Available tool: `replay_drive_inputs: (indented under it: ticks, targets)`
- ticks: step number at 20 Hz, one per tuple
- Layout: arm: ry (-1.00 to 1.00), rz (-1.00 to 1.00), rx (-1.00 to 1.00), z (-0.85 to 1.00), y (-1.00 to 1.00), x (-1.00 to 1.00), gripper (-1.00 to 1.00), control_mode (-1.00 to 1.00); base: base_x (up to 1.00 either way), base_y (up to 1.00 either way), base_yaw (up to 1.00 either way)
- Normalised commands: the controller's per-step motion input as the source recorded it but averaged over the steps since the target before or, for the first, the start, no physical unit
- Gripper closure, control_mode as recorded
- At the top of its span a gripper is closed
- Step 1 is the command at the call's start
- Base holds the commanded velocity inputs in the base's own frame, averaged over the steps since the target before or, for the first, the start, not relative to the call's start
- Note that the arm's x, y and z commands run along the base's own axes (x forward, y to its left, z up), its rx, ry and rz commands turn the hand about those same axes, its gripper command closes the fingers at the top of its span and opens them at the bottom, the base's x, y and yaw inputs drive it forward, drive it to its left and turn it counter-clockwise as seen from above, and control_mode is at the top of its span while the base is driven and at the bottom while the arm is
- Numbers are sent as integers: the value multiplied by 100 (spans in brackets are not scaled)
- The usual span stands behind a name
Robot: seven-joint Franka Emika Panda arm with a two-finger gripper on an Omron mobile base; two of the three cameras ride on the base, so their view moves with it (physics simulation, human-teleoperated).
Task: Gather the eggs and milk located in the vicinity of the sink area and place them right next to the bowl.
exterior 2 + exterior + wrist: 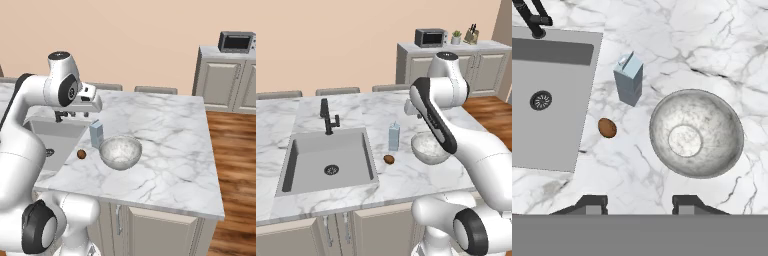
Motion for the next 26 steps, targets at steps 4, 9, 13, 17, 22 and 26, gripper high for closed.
replay_drive_inputs:
  ticks: [4,9,13,17,22,26]
  targets:
    - [0,0,0,-2,4,0,-100,-100,0,0,0]
    - [0,0,0,-1,7,0,-100,-100,0,0,0]
    - [0,-2,0,0,4,0,-100,-100,0,0,0]
    - [0,-9,0,-2,0,14,-100,-100,0,0,0]
    - [0,-13,3,-7,0,18,-100,-100,0,0,0]
    - [0,-14,4,-11,0,17,-100,-100,0,0,0]
